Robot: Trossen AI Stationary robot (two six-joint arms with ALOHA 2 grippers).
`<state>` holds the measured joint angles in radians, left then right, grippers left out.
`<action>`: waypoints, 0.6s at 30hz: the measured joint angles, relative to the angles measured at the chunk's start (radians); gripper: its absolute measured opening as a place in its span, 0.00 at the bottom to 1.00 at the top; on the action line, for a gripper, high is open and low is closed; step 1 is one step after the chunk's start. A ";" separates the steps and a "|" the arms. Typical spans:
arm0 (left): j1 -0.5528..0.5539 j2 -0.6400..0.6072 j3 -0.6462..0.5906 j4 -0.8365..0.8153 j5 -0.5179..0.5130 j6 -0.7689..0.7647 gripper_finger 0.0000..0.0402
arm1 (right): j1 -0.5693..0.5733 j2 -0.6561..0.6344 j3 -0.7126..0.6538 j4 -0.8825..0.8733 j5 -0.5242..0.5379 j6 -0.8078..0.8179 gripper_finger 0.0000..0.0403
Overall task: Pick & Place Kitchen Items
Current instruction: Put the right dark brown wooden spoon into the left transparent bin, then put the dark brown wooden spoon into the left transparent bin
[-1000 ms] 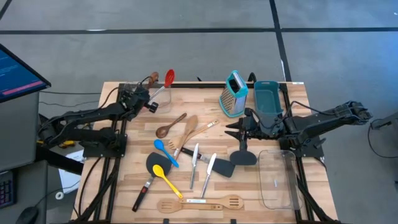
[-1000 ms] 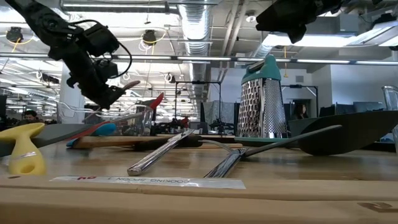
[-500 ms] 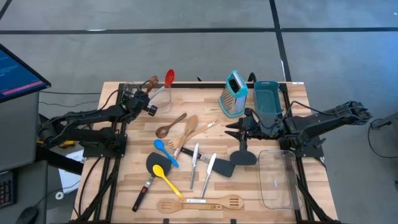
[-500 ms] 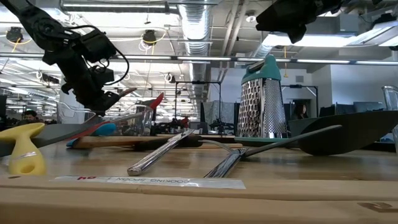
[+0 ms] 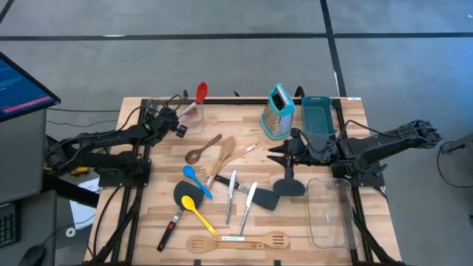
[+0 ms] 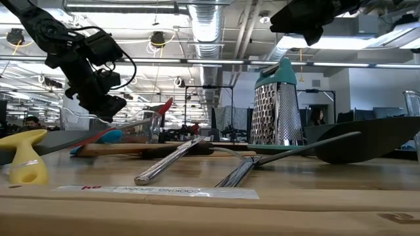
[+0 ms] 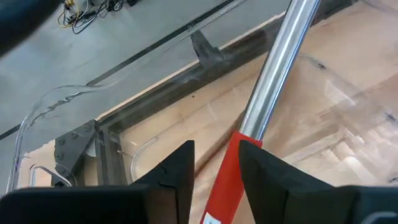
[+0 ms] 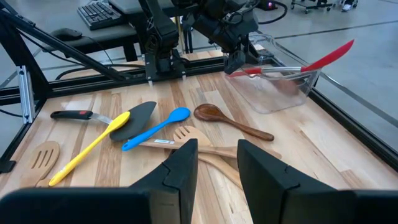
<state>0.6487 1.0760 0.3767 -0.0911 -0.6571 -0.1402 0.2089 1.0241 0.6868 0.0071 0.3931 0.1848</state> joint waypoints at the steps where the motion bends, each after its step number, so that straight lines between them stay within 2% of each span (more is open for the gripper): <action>1: 0.000 0.000 0.000 0.011 0.000 0.000 0.29 | 0.000 0.000 0.000 0.000 0.000 0.000 0.27; 6: -0.001 -0.003 0.000 0.108 0.003 0.000 0.30 | 0.000 0.000 0.000 0.000 0.000 0.000 0.27; 10: -0.002 -0.003 0.000 0.200 0.061 0.008 0.29 | 0.000 0.000 0.000 0.000 0.000 0.000 0.27; 18: -0.002 -0.003 0.001 0.302 0.206 0.011 0.18 | 0.000 0.000 0.000 0.000 0.000 -0.001 0.27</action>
<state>0.6464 1.0731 0.3775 0.2106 -0.4515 -0.1287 0.2089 1.0240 0.6868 0.0074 0.3931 0.1840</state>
